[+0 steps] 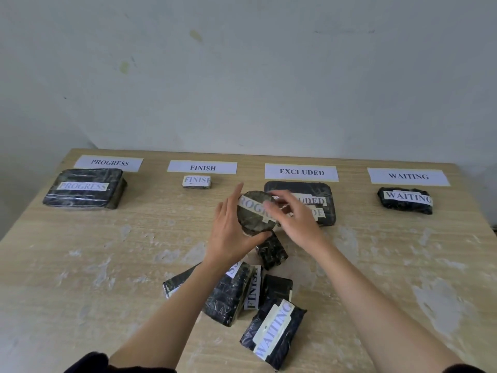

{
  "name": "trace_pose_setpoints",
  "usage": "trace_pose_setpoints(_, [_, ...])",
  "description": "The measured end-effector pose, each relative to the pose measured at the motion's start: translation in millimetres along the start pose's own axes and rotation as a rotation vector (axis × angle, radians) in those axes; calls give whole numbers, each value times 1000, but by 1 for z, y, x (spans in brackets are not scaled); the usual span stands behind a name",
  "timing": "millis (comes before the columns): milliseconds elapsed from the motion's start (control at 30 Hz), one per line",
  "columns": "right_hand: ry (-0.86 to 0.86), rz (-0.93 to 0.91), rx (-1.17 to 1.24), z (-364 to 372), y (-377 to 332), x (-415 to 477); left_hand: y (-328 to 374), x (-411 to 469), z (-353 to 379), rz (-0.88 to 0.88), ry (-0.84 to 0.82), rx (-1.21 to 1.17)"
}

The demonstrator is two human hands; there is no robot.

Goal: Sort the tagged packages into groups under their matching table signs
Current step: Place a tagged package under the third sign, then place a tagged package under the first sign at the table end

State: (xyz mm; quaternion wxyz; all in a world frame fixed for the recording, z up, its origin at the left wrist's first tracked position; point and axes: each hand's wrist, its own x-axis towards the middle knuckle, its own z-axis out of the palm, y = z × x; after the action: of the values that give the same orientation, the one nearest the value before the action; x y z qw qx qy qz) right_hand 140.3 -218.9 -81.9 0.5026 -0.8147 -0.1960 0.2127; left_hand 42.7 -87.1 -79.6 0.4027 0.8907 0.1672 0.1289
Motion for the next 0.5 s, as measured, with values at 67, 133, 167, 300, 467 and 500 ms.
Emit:
trace_pose_setpoints(67, [-34,41,20,7,-3,5,1,0,-3,23,26,-15])
trace_pose_setpoints(133, [22,86,135,10,-3,8,-4,-2,-8,16,26,-39])
trace_pose_setpoints(167, [43,112,207,11,-4,8,-6,-3,-11,15,16,-46])
trace_pose_setpoints(300, [192,192,386,9,-6,7,-22,-6,-13,-66,-44,-51])
trace_pose_setpoints(467, [336,208,419,-12,2,1,-33,-4,-10,-248,-144,-14])
trace_pose_setpoints(500, [314,196,404,-14,2,-1,-30,-4,-11,-301,-129,-127])
